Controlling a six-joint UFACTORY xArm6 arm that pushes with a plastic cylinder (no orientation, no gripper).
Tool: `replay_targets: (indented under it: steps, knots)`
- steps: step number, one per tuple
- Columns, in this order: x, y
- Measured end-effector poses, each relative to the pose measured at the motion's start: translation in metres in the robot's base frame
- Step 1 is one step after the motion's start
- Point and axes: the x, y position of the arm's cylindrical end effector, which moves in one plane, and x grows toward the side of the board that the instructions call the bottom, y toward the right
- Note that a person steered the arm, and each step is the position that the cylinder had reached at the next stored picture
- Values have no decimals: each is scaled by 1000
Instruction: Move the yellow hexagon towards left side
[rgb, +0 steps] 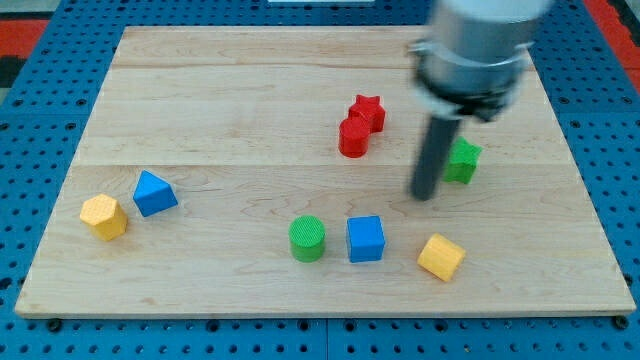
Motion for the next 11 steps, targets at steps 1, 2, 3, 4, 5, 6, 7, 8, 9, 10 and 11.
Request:
replay_targets:
  steps: [1,2,3,4,5,6,7,8,9,10,11]
  knots:
    - [56,-111]
    - [91,-202]
    - [89,-244]
    - [99,-298]
    - [96,-315]
    - [73,-315]
    - [66,-290]
    - [40,-253]
    - [32,-280]
    - [27,-306]
    - [-17,-295]
